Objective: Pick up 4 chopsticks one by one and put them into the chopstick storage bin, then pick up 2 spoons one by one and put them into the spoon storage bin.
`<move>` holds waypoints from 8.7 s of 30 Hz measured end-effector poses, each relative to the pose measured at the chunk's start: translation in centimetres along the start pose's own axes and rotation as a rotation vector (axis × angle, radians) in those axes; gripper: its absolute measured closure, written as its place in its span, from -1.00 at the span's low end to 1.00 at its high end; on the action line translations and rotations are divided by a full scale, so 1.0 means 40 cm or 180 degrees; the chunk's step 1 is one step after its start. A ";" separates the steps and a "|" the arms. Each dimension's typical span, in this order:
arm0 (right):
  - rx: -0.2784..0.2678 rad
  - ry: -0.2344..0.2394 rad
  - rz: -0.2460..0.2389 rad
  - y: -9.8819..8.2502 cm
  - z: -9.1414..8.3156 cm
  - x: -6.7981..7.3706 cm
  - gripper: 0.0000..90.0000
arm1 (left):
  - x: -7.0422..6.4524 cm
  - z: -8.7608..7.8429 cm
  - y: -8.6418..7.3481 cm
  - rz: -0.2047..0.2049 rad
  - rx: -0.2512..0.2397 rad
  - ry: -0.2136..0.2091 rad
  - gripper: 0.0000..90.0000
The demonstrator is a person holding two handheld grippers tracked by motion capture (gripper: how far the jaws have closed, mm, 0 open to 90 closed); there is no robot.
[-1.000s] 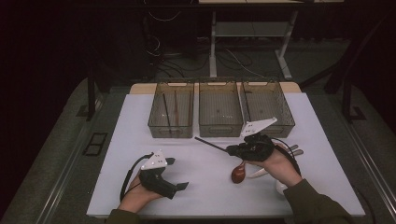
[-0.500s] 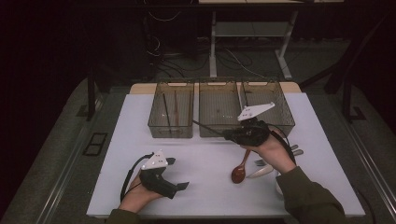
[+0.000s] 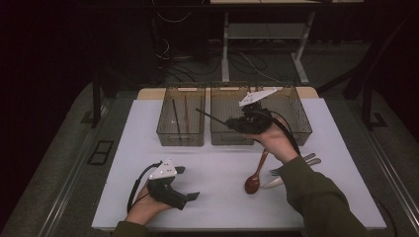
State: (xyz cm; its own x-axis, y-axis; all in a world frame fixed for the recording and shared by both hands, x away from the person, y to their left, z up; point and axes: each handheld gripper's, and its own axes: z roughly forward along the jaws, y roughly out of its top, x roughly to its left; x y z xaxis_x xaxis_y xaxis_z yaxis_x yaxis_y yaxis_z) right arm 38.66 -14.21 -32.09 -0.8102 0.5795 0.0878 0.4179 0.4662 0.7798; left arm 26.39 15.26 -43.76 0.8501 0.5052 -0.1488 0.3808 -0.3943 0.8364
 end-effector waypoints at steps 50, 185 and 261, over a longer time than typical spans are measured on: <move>0.0799 -0.0425 0.0430 0.217 0.477 -0.024 0.88 | 0.002 -0.005 0.004 0.0061 -0.0007 -0.0067 -1.00; 0.0622 -0.0667 0.0338 -0.501 -0.194 -0.080 0.99 | -0.003 0.007 0.000 0.0030 0.0079 -0.0024 -1.00; 0.0782 0.0163 0.0097 -0.582 -0.255 -0.031 -0.15 | 0.002 0.017 -0.001 0.0049 0.0110 -0.0054 -0.99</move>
State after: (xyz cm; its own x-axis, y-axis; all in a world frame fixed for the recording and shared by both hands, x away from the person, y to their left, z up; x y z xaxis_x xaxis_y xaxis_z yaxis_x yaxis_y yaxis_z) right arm 25.75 -32.60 -44.04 -0.8129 0.5641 0.1452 0.5248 0.6012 0.6026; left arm 26.70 14.77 -44.15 0.8618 0.4859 -0.1452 0.3797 -0.4284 0.8199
